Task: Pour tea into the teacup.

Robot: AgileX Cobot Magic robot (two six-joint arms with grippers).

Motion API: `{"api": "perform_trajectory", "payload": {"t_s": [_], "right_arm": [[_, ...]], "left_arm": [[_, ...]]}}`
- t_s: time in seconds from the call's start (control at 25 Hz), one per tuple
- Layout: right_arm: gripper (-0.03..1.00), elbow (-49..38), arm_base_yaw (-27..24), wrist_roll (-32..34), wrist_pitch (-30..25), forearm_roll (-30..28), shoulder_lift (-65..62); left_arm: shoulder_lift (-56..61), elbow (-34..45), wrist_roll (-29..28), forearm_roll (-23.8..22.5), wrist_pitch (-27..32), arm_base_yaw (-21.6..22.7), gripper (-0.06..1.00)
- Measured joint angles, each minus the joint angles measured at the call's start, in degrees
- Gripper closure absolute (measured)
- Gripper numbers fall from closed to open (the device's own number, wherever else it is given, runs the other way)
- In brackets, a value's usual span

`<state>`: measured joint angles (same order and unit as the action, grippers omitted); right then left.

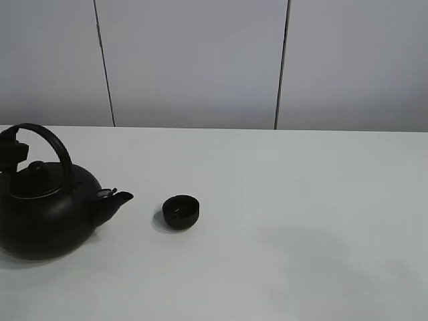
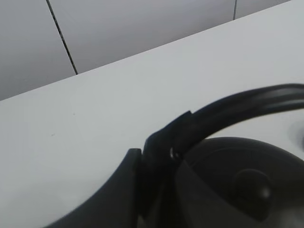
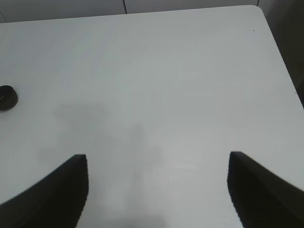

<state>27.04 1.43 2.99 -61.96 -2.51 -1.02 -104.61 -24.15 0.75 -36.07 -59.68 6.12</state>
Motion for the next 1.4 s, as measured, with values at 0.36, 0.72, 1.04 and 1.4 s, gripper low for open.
{"api": "perform_trajectory", "payload": {"t_s": [0.36, 0.72, 1.04, 1.4], "right_arm": [[0.41, 0.00, 0.00, 0.00, 0.00, 0.00, 0.00], [0.41, 0.00, 0.00, 0.00, 0.00, 0.00, 0.00], [0.41, 0.00, 0.00, 0.00, 0.00, 0.00, 0.00], [0.41, 0.00, 0.00, 0.00, 0.00, 0.00, 0.00]], "left_arm": [[3.49, 0.06, -3.27, 0.85, 4.07, -2.08, 0.84], [10.93, 0.30, -6.18, 11.87, 9.56, -15.05, 0.84], [11.21, -3.14, -3.67, 24.35, 16.92, -23.64, 0.84], [10.78, -9.42, 7.62, 30.41, 24.87, -23.77, 0.84]]}}
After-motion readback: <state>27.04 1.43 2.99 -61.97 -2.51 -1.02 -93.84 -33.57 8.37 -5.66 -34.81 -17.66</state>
